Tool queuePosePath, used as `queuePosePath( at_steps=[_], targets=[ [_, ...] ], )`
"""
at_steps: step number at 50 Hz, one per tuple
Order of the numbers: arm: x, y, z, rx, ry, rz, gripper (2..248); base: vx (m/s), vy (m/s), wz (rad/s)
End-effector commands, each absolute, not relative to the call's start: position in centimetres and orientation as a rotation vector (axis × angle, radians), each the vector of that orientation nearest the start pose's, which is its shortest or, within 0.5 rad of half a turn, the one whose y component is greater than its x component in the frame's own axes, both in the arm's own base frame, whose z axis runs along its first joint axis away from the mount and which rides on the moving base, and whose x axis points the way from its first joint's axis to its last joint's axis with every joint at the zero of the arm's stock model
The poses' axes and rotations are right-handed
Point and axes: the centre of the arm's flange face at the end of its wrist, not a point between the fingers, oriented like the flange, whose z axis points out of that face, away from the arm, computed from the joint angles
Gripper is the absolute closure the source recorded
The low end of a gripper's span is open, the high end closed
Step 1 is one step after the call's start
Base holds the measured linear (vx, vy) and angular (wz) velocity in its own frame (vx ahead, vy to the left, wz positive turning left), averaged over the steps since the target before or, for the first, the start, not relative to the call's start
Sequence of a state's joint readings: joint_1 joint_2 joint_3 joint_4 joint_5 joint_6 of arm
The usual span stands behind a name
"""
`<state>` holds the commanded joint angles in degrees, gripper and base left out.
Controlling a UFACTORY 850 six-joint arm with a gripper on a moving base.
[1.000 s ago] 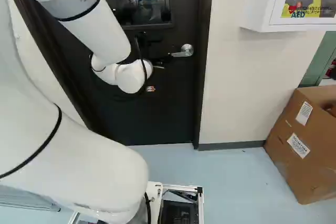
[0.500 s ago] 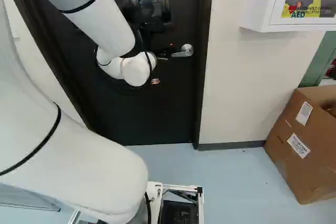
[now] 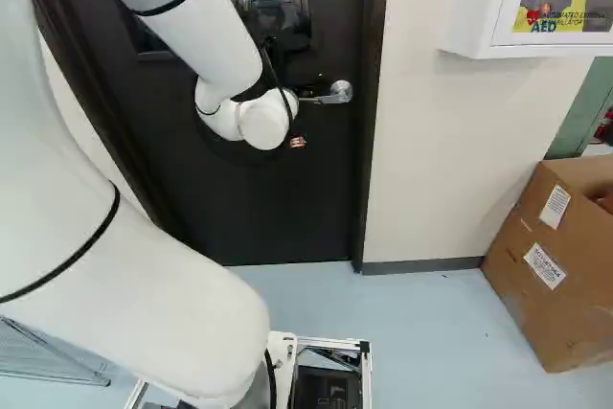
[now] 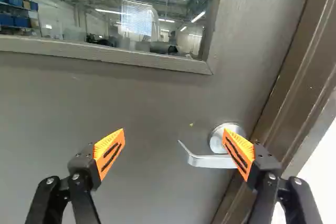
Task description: Open the door and move inside
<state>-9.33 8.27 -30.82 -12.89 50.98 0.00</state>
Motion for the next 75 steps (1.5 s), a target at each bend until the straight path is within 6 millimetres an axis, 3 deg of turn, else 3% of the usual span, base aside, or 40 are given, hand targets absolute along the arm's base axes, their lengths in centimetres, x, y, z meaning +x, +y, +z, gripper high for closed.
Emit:
queuePosePath(
  at_steps=[18,75],
  targets=[
    [43.2,-5.4,51.0,-2.304,-0.195,-2.253,3,0.0,0.0,0.0],
    [44.4,-5.1,45.1,-2.423,-0.19,-2.08,3,0.0,0.0,0.0]
  ],
)
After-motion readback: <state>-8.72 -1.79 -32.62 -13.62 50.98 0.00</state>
